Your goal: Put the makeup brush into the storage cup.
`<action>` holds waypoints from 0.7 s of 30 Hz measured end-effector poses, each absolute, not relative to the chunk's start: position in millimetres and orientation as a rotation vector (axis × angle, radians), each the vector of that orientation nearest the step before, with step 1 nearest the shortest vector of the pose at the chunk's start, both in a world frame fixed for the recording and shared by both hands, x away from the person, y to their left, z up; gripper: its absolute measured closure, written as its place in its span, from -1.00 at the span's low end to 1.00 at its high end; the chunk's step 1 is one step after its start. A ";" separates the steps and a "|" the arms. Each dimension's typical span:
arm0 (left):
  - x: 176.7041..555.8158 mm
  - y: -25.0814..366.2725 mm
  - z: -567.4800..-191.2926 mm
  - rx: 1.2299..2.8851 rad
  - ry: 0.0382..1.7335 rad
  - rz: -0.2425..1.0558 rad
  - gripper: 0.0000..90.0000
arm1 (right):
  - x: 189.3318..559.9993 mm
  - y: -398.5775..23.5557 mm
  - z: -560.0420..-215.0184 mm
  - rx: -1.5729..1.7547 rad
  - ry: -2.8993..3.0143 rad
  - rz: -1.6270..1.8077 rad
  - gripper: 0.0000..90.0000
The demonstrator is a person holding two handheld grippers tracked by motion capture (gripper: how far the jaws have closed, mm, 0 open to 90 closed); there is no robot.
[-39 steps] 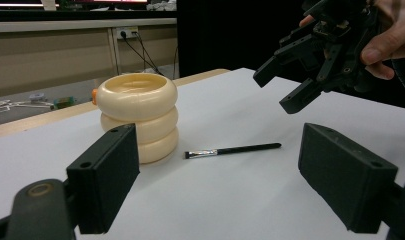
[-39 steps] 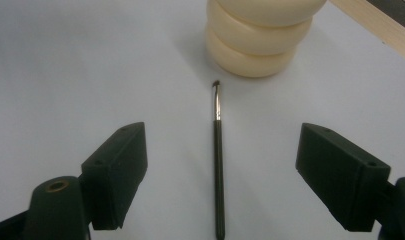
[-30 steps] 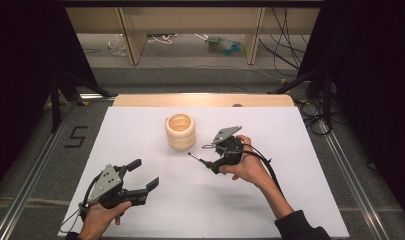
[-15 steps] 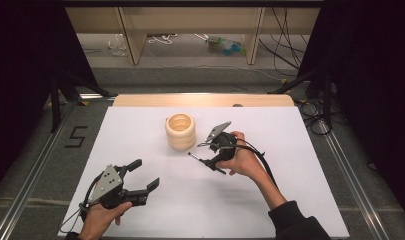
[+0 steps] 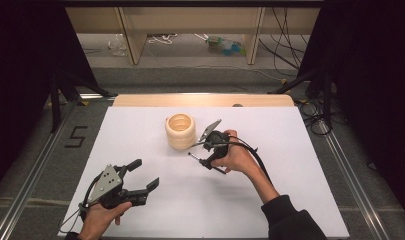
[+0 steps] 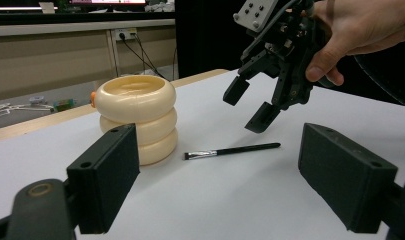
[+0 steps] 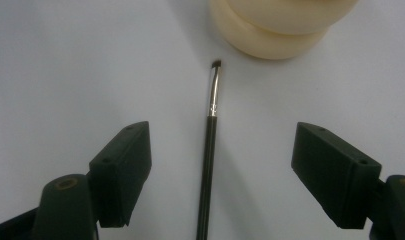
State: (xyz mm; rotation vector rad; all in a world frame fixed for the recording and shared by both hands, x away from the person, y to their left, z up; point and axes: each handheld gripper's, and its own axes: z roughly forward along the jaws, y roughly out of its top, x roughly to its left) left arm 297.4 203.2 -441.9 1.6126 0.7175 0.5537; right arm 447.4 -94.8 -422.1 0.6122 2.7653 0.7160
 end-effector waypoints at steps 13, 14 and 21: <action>297.2 203.2 -441.8 1.612 0.716 0.552 -0.63 | 452.5 -86.6 -429.4 0.612 2.816 0.633 -0.41; 297.2 203.2 -441.8 1.611 0.717 0.552 -0.63 | 452.7 -86.4 -430.2 0.616 2.814 0.628 -0.40; 297.2 203.1 -441.7 1.612 0.714 0.553 -0.63 | 455.7 -85.0 -433.3 0.607 2.837 0.595 -0.37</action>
